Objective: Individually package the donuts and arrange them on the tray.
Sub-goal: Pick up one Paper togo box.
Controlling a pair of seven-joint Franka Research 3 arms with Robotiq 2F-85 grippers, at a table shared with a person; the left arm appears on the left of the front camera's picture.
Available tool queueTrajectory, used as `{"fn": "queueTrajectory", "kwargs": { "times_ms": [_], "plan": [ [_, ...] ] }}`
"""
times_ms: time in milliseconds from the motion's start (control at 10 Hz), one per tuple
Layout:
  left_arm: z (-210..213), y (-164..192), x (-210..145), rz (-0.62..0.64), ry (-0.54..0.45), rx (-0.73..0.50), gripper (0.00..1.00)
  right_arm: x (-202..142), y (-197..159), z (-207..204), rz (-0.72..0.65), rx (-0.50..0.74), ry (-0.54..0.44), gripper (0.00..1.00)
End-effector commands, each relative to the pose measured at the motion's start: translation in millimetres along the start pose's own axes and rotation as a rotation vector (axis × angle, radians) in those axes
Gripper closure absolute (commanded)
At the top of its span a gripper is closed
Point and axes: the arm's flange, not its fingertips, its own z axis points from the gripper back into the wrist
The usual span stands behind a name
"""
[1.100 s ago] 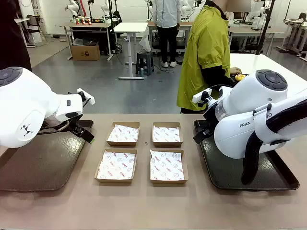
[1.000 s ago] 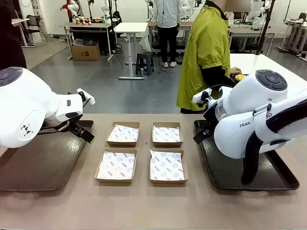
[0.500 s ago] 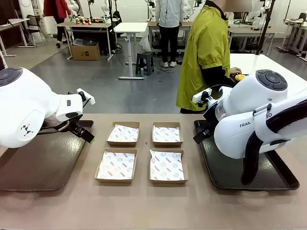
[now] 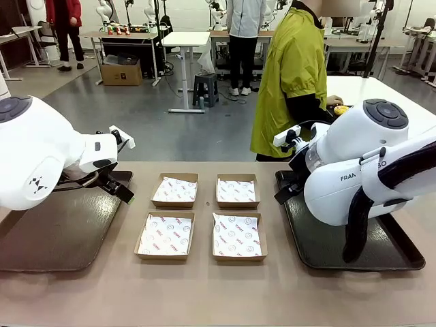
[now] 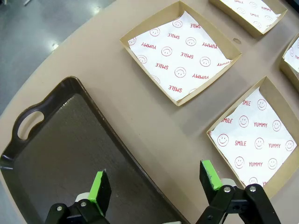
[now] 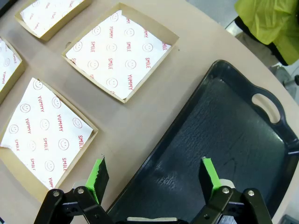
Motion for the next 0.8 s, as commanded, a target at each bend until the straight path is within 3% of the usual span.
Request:
{"fn": "queueTrajectory", "kwargs": {
  "times_ms": [0, 100, 300, 700],
  "plan": [
    [0, 0, 0, 0.000, -0.001, 0.000, 0.00, 0, 0, 0, 0.000, 0.000, 0.000, 0.00],
    [0, 0, 0, 0.000, 0.000, 0.000, 0.00, 0, 0, 0, 0.000, 0.000, 0.000, 0.00],
    [42, -3, -43, -0.120, 0.043, -0.010, 0.00, -22, 8, 32, 0.000, -0.081, 0.048, 0.00],
    [120, -22, -129, -0.210, 0.096, -0.120, 0.00, -97, 25, 125, 0.098, -0.079, 0.267, 0.00]
  ]
}}
